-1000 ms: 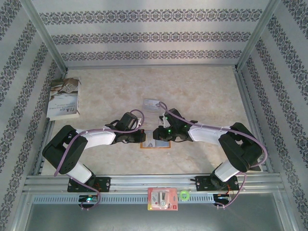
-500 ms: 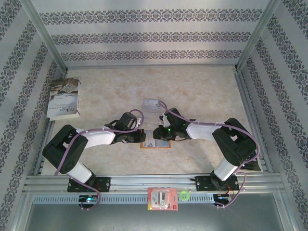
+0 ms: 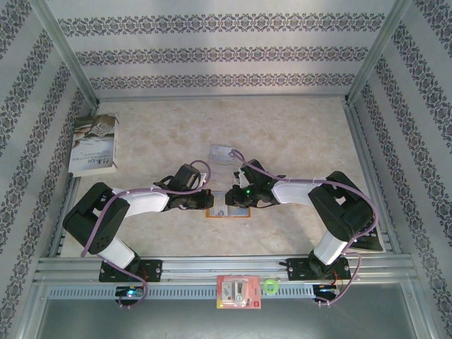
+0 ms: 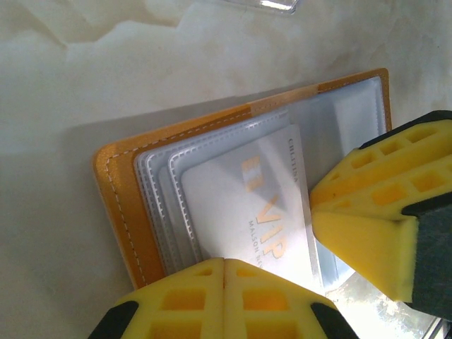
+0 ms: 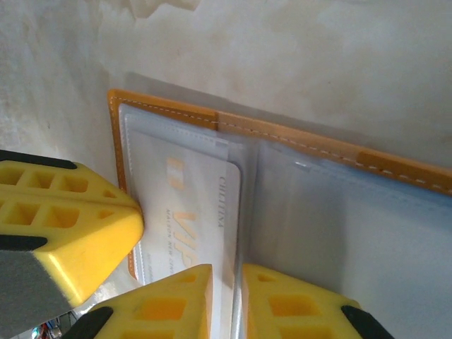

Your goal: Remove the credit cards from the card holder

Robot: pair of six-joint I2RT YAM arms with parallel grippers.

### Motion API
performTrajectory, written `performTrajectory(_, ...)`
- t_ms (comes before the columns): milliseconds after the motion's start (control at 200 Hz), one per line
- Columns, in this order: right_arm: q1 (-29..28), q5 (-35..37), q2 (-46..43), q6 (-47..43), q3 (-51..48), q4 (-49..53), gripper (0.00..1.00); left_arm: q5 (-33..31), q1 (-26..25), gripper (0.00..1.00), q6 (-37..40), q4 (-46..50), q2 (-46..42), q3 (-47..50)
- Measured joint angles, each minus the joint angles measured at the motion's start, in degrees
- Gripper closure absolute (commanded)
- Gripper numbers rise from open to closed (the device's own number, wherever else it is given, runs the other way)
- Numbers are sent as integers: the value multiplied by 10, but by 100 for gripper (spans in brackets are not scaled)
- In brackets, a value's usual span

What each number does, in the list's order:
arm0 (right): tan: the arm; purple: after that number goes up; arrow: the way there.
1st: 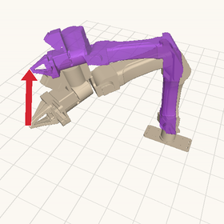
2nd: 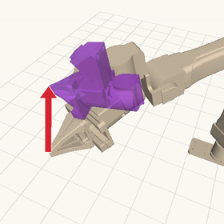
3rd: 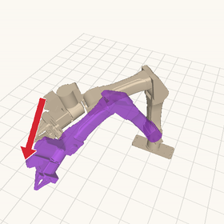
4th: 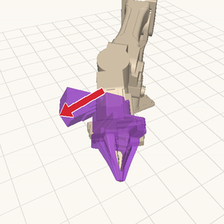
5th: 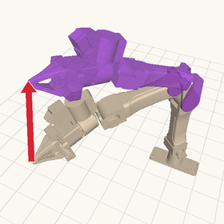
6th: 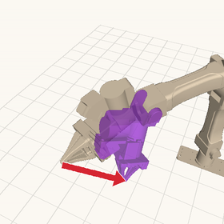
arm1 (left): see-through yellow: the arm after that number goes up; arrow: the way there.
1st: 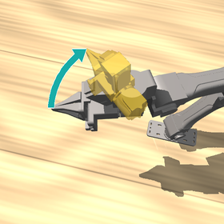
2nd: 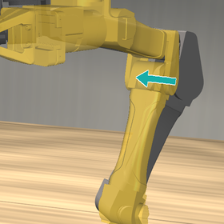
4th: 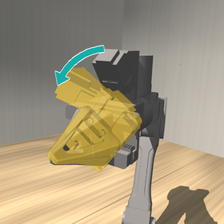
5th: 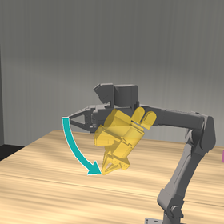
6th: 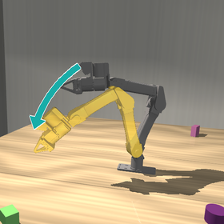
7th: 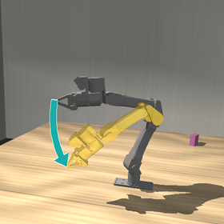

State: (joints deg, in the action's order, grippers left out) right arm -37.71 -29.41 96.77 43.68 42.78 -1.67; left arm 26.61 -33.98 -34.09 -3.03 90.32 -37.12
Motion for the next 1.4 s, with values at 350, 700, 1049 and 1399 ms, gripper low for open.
performTrajectory(350,0,-6,9,1,0,-11,82,10,3,100,0,-4,4,0)
performTrajectory(700,-3,5,7,14,-2,-12,98,19,6,100,0,-9,6,1)
performTrajectory(1049,1,18,-26,21,-36,-33,98,28,7,100,-4,-33,12,7)
performTrajectory(1399,5,17,-33,24,-47,-40,92,34,7,100,-7,-47,16,9)
